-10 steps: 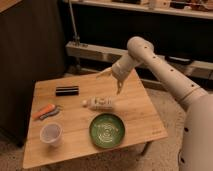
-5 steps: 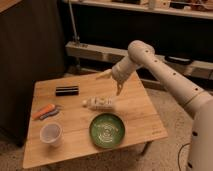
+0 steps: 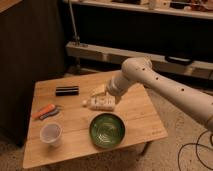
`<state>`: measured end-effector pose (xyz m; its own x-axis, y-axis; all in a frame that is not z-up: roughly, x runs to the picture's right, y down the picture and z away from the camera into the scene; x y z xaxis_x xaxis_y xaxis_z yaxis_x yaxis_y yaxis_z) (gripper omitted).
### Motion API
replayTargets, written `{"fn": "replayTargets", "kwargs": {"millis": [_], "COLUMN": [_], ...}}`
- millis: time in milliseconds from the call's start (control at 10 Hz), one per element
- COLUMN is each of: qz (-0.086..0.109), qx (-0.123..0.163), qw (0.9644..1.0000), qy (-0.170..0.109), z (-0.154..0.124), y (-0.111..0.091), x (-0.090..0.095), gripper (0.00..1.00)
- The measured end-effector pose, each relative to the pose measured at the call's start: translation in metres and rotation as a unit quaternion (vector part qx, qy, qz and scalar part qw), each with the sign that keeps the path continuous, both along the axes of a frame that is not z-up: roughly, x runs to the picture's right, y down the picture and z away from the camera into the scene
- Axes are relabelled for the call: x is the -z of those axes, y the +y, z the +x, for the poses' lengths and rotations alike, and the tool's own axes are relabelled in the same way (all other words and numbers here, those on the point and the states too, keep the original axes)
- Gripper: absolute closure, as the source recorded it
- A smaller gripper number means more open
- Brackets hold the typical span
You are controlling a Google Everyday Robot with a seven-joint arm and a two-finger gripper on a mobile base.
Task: Stand the bottle upright
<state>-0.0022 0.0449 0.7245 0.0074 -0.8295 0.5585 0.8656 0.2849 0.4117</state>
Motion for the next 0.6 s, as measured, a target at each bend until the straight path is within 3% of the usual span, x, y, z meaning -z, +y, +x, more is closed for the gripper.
{"fn": "replayTargets", "kwargs": {"millis": [200,300,400,500,600], "qz": [0.008,0.026,0.068,0.105,0.148], "qx": [0.004,0.01,0.034,0.06,0.094], "qw": [1.0,0.9995,0.9957,0.9891,0.9779], "qy": [-0.004,-0.017,-0.054,-0.084,-0.115], "z": [-0.002,-0.006,-0.016,-0.024,-0.034], "y": [-0.001,-0.001,-0.004,-0.006,-0.009], "x": [0.0,-0.002,-0.004,-0.006,-0.008], "gripper": [0.2,0.2,0.2,0.2,0.2]}}
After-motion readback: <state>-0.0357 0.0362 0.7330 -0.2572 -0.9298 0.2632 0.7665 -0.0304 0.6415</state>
